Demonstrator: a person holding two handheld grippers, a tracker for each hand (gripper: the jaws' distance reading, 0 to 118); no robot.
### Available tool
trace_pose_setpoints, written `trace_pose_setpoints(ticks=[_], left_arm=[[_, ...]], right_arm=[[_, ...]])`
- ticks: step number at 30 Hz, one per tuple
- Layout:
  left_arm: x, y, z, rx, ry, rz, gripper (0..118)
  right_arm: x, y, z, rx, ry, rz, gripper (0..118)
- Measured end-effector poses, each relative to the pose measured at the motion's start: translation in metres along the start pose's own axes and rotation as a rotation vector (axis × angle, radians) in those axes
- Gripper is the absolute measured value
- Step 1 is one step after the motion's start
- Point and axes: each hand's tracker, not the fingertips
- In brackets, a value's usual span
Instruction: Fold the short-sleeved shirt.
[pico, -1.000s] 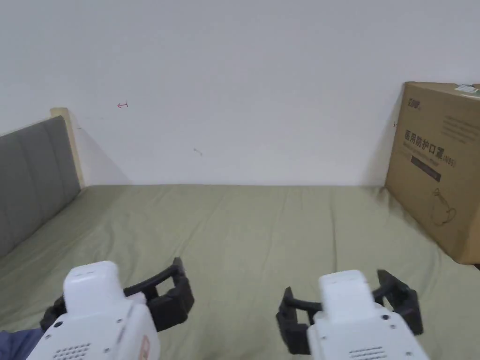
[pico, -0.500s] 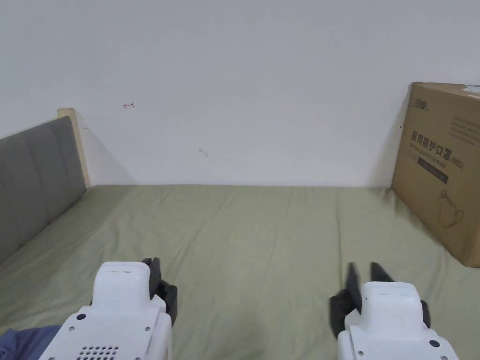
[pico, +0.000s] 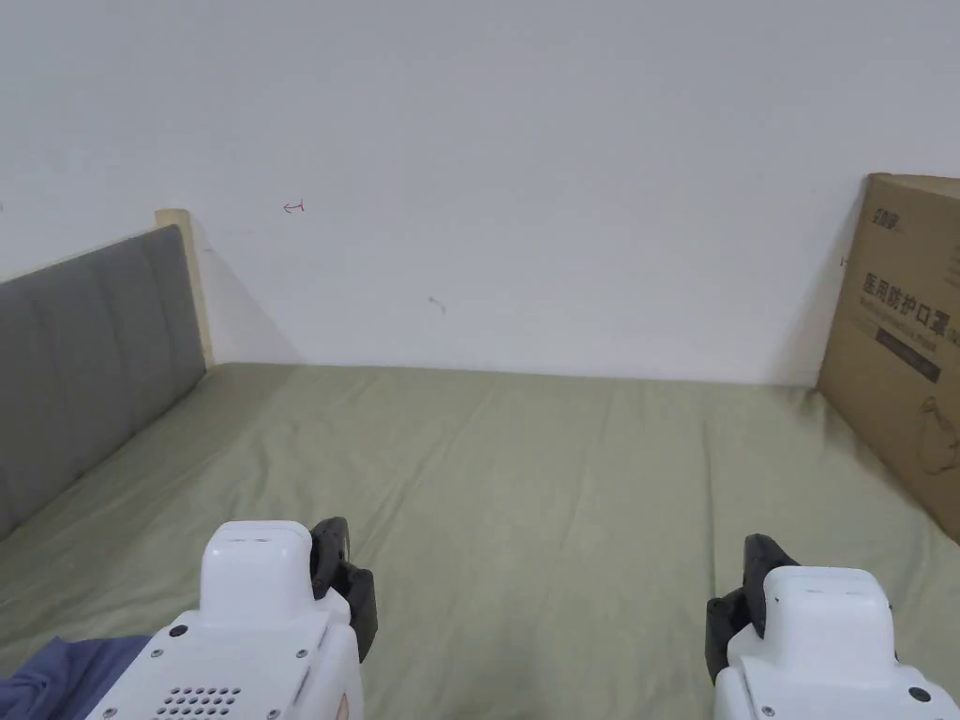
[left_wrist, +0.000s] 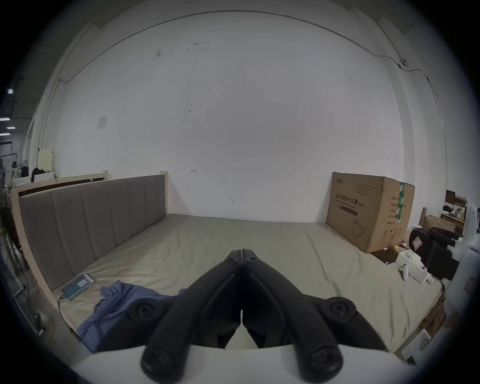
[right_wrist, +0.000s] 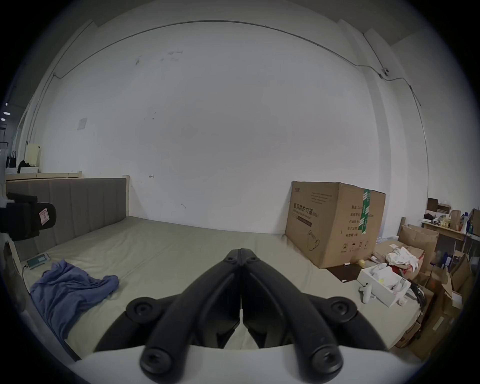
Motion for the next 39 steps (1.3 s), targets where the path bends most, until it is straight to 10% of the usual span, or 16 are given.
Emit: trace_pose_setpoints(ticks=[17, 32, 34, 39], left_arm=[[-0.108, 0.008, 0.064, 0.013, 0.328, 0.003, 0], [-0.160, -0.095, -0.040, -0.370, 0.318, 0.155, 1], [-0.168, -0.111, -0.065, -0.448, 0.304, 0.180, 59], [-0.193, -0.151, -0.129, -0.619, 0.285, 0.123, 105]], right_arm=[[-0.133, 0.006, -0.006, -0.025, 0.432, 0.001, 0], [-0.168, -0.035, -0.037, -0.166, 0.502, 0.107, 0], [-0.169, -0.044, -0.045, -0.210, 0.482, 0.117, 0], [-0.164, -0.067, -0.063, -0.294, 0.456, 0.126, 0]])
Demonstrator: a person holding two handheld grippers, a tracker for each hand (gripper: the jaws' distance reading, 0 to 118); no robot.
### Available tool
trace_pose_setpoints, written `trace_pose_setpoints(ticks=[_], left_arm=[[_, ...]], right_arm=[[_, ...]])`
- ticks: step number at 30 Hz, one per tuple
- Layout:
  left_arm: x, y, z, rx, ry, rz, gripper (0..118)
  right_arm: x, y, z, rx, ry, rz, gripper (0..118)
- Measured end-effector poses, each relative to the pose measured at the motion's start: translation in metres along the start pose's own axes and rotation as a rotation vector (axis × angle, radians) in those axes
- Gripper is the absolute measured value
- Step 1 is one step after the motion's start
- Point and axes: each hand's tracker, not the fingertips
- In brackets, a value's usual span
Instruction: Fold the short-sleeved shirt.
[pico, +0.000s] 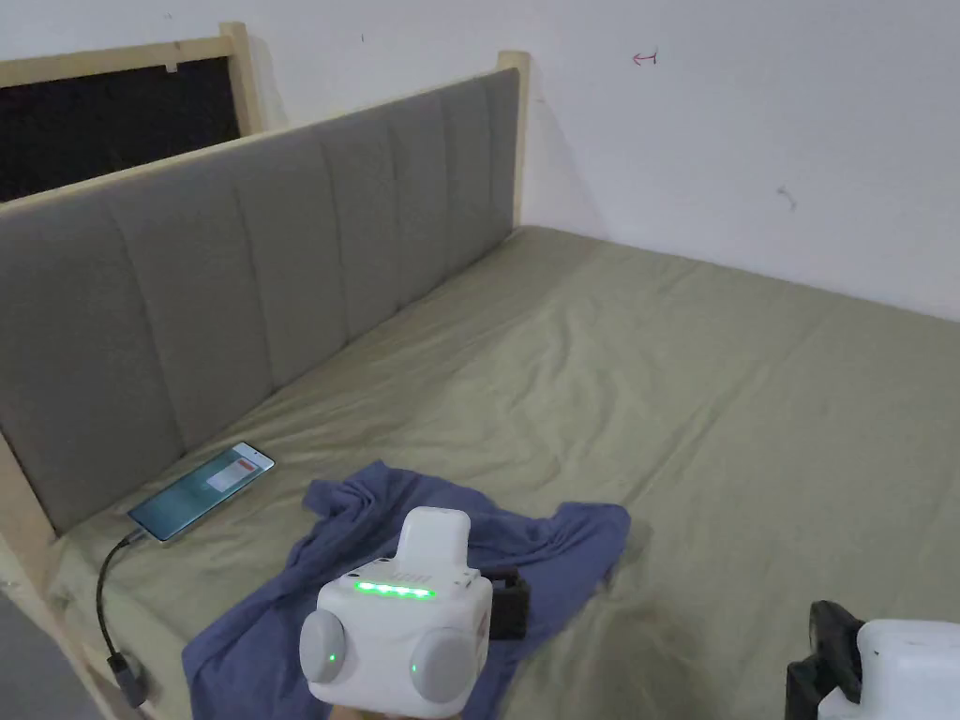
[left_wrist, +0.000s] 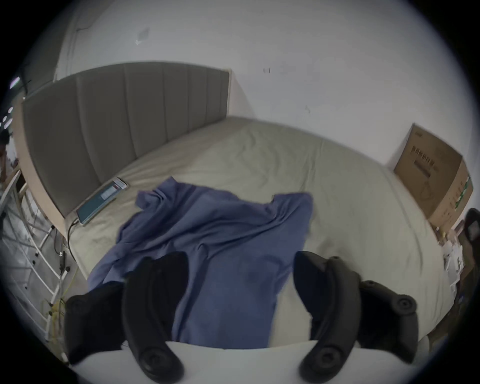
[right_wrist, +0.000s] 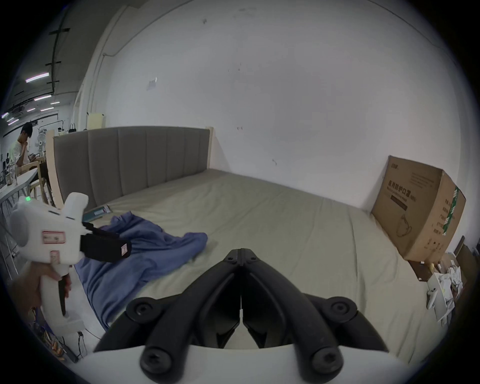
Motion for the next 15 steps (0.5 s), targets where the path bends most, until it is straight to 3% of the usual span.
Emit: trace_pose_setpoints(ticks=[4, 7, 9, 11, 14, 15], left_arm=[[-0.001, -0.001, -0.054, -0.070, 0.038, -0.048, 107], [-0.002, -0.014, -0.091, -0.293, 0.025, -0.045, 101], [-0.004, -0.016, -0.076, -0.157, 0.018, 0.002, 93], [0.000, -0.014, -0.065, -0.158, 0.015, 0.007, 73], [0.001, -0.014, -0.071, -0.150, 0.074, 0.037, 7], [-0.001, -0.014, -0.073, -0.164, 0.038, 0.066, 7]], right_arm=[[0.005, -0.013, -0.014, -0.043, -0.021, -0.008, 0], [0.010, -0.021, -0.022, -0.086, -0.031, -0.036, 0], [0.012, -0.025, -0.025, -0.100, -0.031, -0.040, 0], [0.013, -0.028, -0.029, -0.113, -0.046, -0.039, 0], [0.017, -0.030, -0.030, -0.134, -0.042, -0.077, 0], [0.019, -0.031, -0.028, -0.133, -0.038, -0.092, 0]])
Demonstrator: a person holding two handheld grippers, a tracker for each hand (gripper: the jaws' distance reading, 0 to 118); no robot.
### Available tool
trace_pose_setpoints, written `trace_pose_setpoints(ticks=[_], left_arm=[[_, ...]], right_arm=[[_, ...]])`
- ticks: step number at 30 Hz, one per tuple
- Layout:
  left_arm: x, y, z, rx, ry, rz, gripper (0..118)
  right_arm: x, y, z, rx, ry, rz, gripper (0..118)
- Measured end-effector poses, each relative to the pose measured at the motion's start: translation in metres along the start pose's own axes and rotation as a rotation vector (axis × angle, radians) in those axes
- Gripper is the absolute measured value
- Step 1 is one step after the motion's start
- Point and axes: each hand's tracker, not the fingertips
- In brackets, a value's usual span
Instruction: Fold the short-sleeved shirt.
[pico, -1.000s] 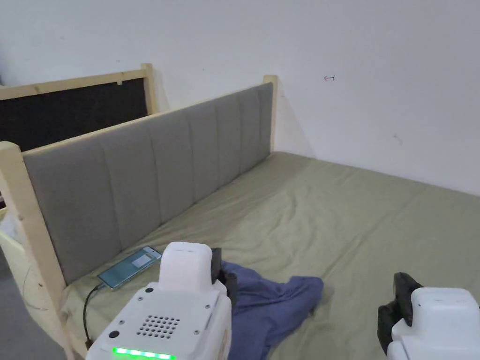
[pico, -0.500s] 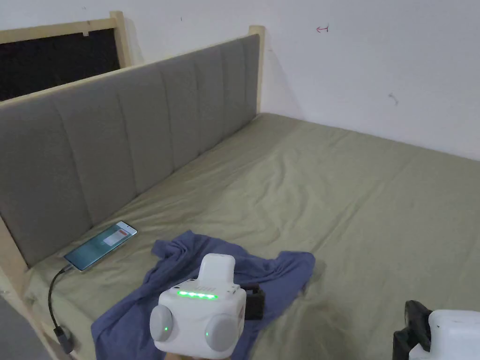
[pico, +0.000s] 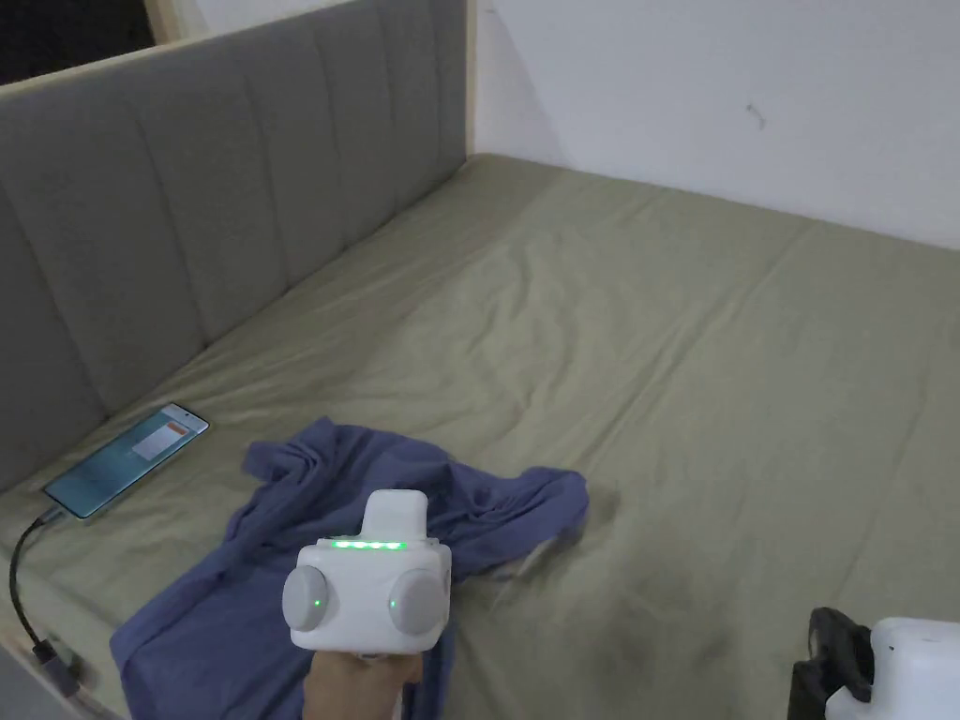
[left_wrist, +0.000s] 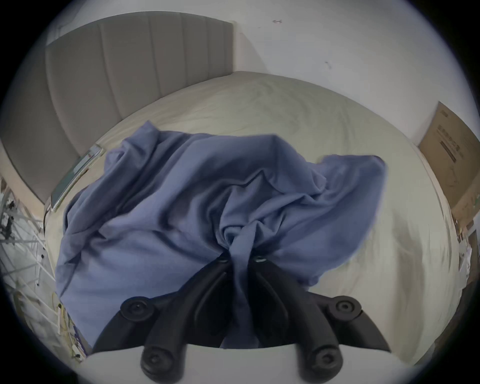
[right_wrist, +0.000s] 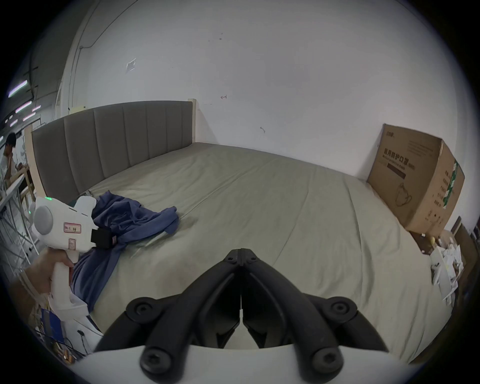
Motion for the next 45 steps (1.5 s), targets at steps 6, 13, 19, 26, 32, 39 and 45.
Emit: trace_pose_setpoints(ticks=[6, 13, 19, 26, 32, 39, 45], left_arm=[[-0.010, 0.014, 0.019, -0.015, -0.091, 0.171, 6], [0.039, 0.041, 0.067, 0.092, -0.207, 0.157, 6], [0.164, 0.093, 0.118, 0.223, -0.409, -0.012, 6], [0.336, 0.059, 0.178, 0.219, -0.751, -0.278, 6], [0.419, -0.022, 0.184, 0.071, -0.921, -0.440, 6], [0.456, -0.105, 0.114, -0.138, -0.717, -0.712, 66], [0.436, -0.092, 0.130, -0.144, -0.800, -0.626, 109]], right_arm=[[0.016, 0.000, 0.011, 0.010, -0.029, -0.005, 0], [0.057, 0.004, 0.035, 0.045, -0.084, -0.094, 0], [0.108, 0.006, 0.073, 0.097, -0.208, -0.133, 0], [0.187, 0.001, 0.125, 0.147, -0.395, -0.250, 0], [0.237, -0.018, 0.165, 0.151, -0.552, -0.276, 0], [0.259, -0.052, 0.172, 0.077, -0.558, -0.368, 0], [0.254, -0.056, 0.157, 0.022, -0.538, -0.339, 0]])
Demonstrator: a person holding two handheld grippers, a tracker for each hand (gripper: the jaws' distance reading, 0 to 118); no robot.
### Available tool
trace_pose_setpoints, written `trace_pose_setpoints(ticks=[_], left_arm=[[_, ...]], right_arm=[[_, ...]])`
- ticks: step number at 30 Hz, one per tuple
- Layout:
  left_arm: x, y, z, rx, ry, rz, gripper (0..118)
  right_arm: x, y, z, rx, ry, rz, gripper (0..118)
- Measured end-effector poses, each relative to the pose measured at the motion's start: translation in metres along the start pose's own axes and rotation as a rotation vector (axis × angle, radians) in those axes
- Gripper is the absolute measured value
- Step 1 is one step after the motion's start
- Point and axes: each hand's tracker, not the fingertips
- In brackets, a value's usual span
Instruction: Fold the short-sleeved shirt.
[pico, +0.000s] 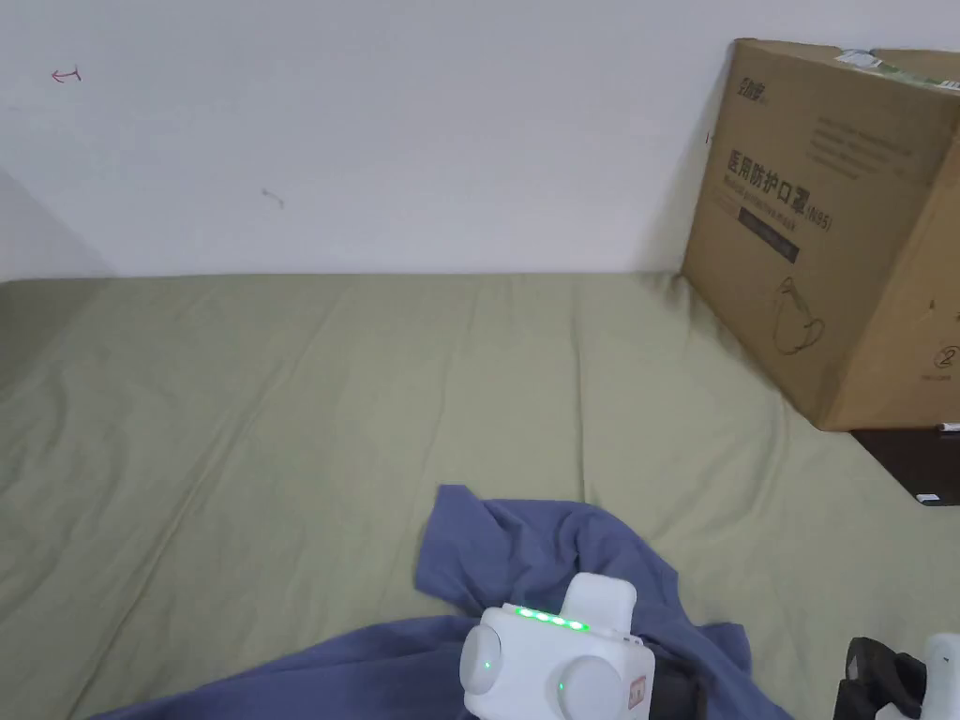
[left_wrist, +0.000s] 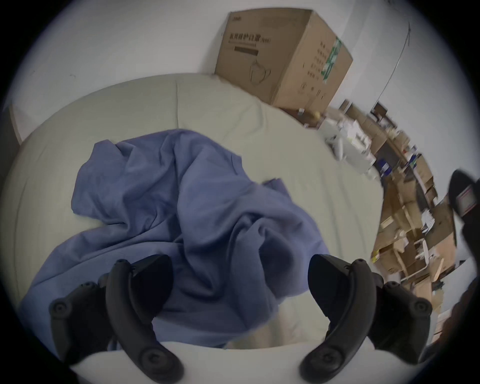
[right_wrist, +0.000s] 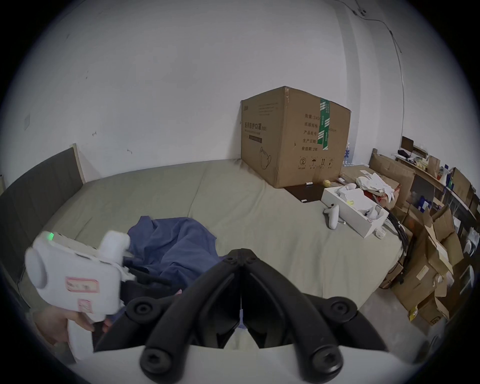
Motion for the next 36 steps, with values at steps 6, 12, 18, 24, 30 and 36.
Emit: trace_pose_setpoints(ticks=[6, 12, 18, 24, 30, 36], left_arm=[[-0.035, 0.011, 0.061, 0.141, 0.063, 0.086, 44], [-0.099, -0.026, 0.111, 0.140, 0.215, 0.218, 0], [-0.181, -0.060, 0.173, 0.132, 0.430, 0.322, 46], [-0.276, -0.078, 0.191, 0.048, 0.510, 0.562, 83], [-0.322, -0.091, 0.157, -0.090, 0.460, 0.652, 77], [-0.301, -0.098, 0.140, -0.012, 0.580, 0.608, 56]], right_arm=[[-0.033, 0.000, 0.002, 0.006, 0.093, 0.047, 0], [-0.065, -0.007, -0.001, -0.031, 0.193, 0.029, 0], [-0.096, -0.012, -0.004, -0.045, 0.253, 0.089, 0], [-0.117, -0.029, -0.012, -0.103, 0.302, 0.152, 0], [-0.124, -0.040, -0.025, -0.156, 0.310, 0.178, 0], [-0.123, -0.041, -0.031, -0.176, 0.300, 0.188, 0]])
